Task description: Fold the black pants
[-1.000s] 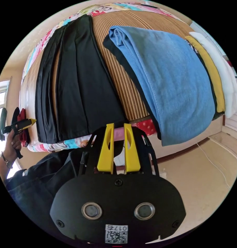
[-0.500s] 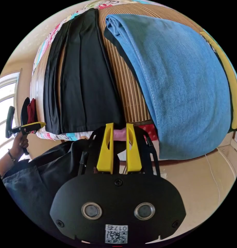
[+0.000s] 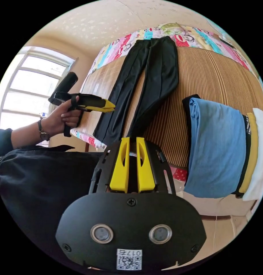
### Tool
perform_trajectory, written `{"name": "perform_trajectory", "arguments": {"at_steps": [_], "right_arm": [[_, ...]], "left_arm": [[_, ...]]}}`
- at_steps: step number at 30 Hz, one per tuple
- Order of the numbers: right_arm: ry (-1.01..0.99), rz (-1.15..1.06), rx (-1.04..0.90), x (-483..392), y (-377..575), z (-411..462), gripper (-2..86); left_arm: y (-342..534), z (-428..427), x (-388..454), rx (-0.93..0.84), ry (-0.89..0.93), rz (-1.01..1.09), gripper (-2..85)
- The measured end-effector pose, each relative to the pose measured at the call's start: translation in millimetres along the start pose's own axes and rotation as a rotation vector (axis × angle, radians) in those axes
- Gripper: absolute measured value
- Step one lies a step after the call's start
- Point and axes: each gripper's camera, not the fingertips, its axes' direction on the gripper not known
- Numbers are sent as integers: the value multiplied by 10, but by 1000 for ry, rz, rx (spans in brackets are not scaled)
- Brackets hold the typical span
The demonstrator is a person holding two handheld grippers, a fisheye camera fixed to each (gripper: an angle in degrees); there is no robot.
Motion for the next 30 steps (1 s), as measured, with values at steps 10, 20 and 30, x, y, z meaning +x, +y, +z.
{"name": "perform_trajectory", "arguments": {"at_steps": [10,20,30], "right_arm": [[-188,-215,-17,-460,-350,-515,35],[-159,-334,-96,744,-1426,-1551,68],[-815,549,493,3817,-4037,-1046,126]], "left_arm": [[166,563,445,-132,-556,100,25],[684,318,131,12,-374,45,1],[1106,-25,-289,178,-70,-109,0]]}}
